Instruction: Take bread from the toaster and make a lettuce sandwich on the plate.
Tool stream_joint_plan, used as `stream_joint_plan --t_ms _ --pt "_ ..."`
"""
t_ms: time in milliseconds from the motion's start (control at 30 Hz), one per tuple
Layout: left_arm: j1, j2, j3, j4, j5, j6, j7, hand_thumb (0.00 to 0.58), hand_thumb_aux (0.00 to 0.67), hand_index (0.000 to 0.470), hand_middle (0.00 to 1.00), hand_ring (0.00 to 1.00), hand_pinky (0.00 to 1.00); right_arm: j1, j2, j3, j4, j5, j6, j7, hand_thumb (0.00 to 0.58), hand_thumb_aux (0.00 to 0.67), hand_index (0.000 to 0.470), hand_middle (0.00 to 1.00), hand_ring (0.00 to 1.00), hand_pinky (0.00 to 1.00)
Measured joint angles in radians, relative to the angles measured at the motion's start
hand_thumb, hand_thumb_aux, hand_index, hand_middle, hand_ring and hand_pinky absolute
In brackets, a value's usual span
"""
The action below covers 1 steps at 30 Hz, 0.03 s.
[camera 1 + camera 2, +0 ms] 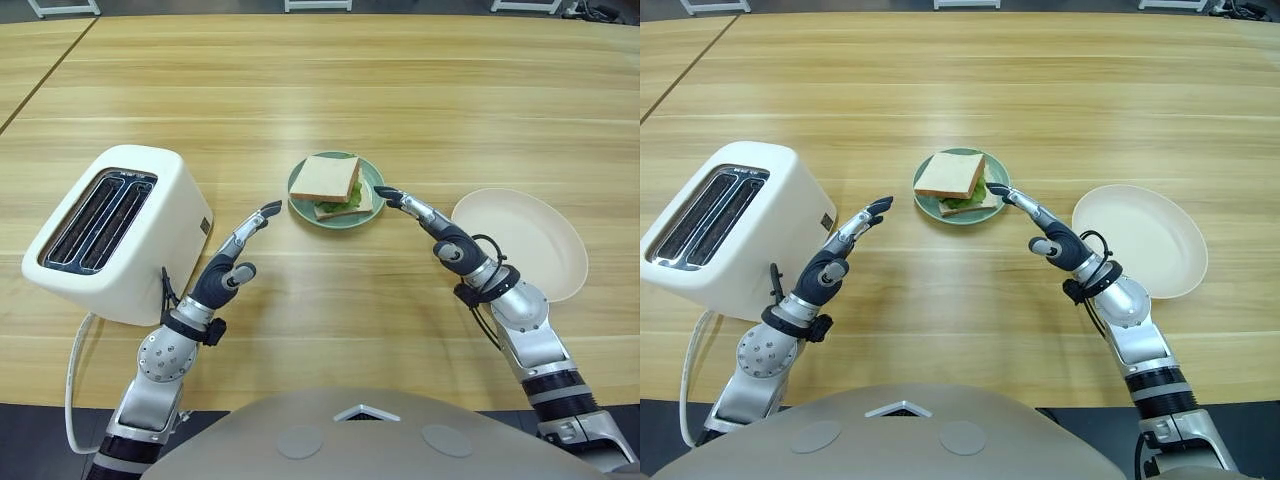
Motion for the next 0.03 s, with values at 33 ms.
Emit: stream_joint_plan --t_ms 33 --pt "-0.001 -0.005 0.0 0.015 -0.017 -0.005 -0.009 0.0 0.0 0.0 0.0 0.0 0.0 0.0 0.007 0.0 0.002 0.0 0.0 0.009 0.0 0.0 0.0 0.0 0.0 0.0"
